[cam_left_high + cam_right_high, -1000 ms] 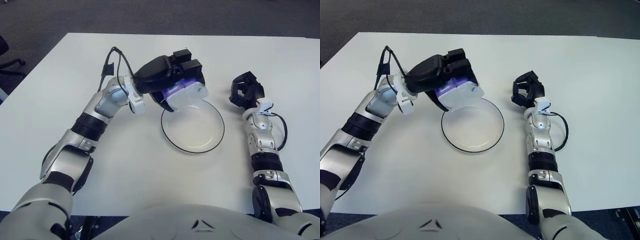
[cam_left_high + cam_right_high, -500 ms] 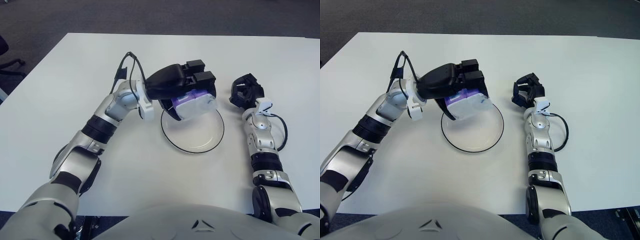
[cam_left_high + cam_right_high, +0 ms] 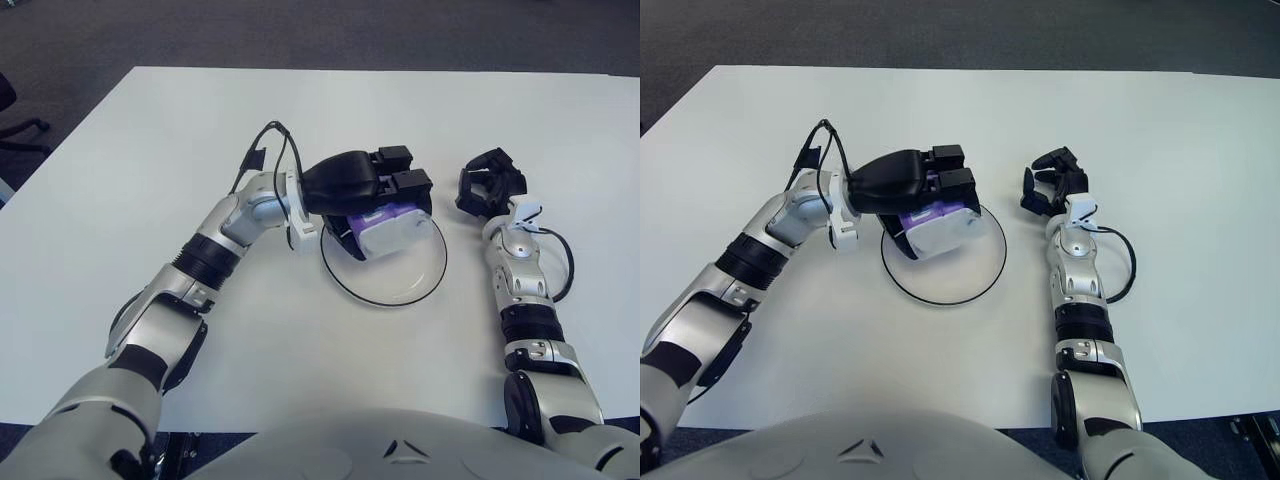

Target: Put the tissue paper into the plate.

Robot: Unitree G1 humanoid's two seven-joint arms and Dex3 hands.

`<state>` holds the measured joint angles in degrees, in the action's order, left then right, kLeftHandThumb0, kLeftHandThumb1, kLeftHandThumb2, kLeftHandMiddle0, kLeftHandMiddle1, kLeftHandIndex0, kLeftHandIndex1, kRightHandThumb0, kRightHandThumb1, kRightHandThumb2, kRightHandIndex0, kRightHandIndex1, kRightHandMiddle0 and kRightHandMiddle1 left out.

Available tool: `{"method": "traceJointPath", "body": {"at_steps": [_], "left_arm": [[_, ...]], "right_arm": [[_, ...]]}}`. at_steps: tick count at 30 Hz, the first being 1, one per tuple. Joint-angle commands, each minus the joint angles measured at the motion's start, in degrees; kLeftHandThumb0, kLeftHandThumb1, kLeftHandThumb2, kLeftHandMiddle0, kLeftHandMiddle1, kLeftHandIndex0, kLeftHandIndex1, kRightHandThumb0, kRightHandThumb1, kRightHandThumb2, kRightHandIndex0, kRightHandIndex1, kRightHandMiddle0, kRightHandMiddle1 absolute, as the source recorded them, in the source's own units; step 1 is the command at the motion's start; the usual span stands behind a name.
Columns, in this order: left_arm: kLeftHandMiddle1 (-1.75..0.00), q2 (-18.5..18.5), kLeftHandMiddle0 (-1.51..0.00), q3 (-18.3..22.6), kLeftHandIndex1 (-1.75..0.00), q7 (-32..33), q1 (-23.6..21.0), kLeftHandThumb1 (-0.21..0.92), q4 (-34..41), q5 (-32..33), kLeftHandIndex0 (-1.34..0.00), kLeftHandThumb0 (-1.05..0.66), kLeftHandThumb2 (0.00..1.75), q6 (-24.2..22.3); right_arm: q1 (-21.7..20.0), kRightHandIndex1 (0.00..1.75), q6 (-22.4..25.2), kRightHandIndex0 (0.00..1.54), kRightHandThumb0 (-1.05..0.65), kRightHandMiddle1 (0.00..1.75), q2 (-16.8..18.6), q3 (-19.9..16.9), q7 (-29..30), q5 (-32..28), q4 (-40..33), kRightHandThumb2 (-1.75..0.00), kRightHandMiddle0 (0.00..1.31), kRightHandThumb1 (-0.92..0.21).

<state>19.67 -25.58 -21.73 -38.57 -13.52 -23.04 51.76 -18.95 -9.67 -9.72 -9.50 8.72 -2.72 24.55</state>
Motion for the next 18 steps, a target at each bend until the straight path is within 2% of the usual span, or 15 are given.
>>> {"method": "traceJointPath", "body": {"at_steps": [1, 4, 8, 18], "left_arm": [[-0.97, 0.92, -0.17, -1.37, -1.04, -4.51, -0.81, 0.9, 1.19, 2.79, -0.01, -0.79, 0.91, -2.55], [-0.8, 1.35, -0.15, -1.9, -0.85, -7.74, -0.79, 0.91, 2.26, 4.34, 0.0, -0.86, 0.99, -4.91], [-0.68, 1.46, -0.12, -2.12, -0.66, -10.44, -0.75, 0.92, 3.19, 5.12, 0.0, -0.91, 1.05, -6.63], [-0.54, 1.06, -0.07, -1.8, -0.44, -12.4, -0.91, 0.92, 2.7, 5.2, 0.0, -0.96, 1.05, -6.13]], "right_arm": [[8.11, 1.73, 0.56, 0.65, -0.01, 1.62, 4.87, 1.29, 1.82, 1.28, 5.26, -1.36, 0.53, -0.25], [8.11, 1.74, 0.23, 0.68, -0.01, 1.58, 4.31, 2.16, 2.67, 2.72, 5.75, -1.38, 0.56, -0.22], [8.1, 1.75, 0.29, 0.7, -0.01, 1.58, 3.45, 3.31, 3.12, 4.65, 6.15, -1.4, 0.56, -0.2], [8.14, 1.75, 0.51, 0.67, -0.01, 1.68, 1.76, 5.16, 3.94, 8.39, 5.23, -1.42, 0.5, -0.22]]}}
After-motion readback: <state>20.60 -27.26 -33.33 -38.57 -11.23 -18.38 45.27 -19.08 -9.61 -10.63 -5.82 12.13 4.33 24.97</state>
